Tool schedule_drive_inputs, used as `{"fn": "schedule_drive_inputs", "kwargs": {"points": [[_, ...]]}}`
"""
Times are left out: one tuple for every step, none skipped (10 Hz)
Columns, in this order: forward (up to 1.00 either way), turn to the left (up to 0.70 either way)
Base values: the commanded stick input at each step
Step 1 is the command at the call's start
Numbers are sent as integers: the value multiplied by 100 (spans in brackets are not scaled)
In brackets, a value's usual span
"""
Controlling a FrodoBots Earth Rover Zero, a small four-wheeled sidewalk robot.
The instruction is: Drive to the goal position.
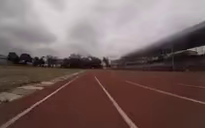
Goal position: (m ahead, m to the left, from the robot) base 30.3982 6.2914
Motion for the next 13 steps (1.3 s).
{"fn": "schedule_drive_inputs", "kwargs": {"points": [[99, 0], [99, 0], [99, 0], [99, 0], [99, 0], [99, 0], [100, 0], [100, 0], [100, 0], [100, 0], [100, 0], [100, 0], [100, 0]]}}
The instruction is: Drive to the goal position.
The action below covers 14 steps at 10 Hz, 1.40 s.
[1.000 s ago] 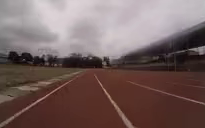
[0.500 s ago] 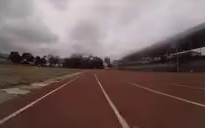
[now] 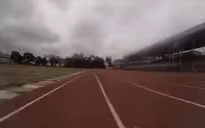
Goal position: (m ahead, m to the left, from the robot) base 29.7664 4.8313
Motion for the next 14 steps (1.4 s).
{"fn": "schedule_drive_inputs", "kwargs": {"points": [[100, 13], [100, 27], [100, 35], [100, 0], [100, 0], [100, 0], [100, 0], [100, 0], [100, 0], [100, 0], [100, 0], [100, 0], [100, 0], [100, 0]]}}
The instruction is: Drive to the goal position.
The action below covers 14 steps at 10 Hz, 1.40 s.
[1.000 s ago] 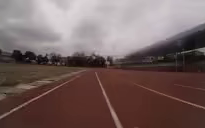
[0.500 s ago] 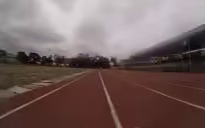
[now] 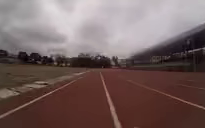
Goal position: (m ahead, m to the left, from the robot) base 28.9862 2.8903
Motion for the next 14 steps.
{"fn": "schedule_drive_inputs", "kwargs": {"points": [[100, 0], [100, 0], [100, 0], [100, 0], [100, 0], [100, 0], [100, 0], [100, 0], [100, 0], [100, 0], [100, 0], [100, 0], [100, 0], [100, 0]]}}
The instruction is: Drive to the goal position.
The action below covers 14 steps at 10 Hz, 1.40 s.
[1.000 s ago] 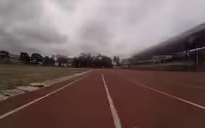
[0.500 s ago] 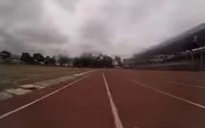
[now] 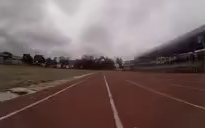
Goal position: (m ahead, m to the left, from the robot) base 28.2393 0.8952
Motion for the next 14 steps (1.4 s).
{"fn": "schedule_drive_inputs", "kwargs": {"points": [[100, 0], [100, 0], [100, 0], [100, 0], [100, 0], [100, 0], [100, 0], [100, 0], [100, 0], [100, 0], [100, 0], [100, 0], [100, 0], [100, 0]]}}
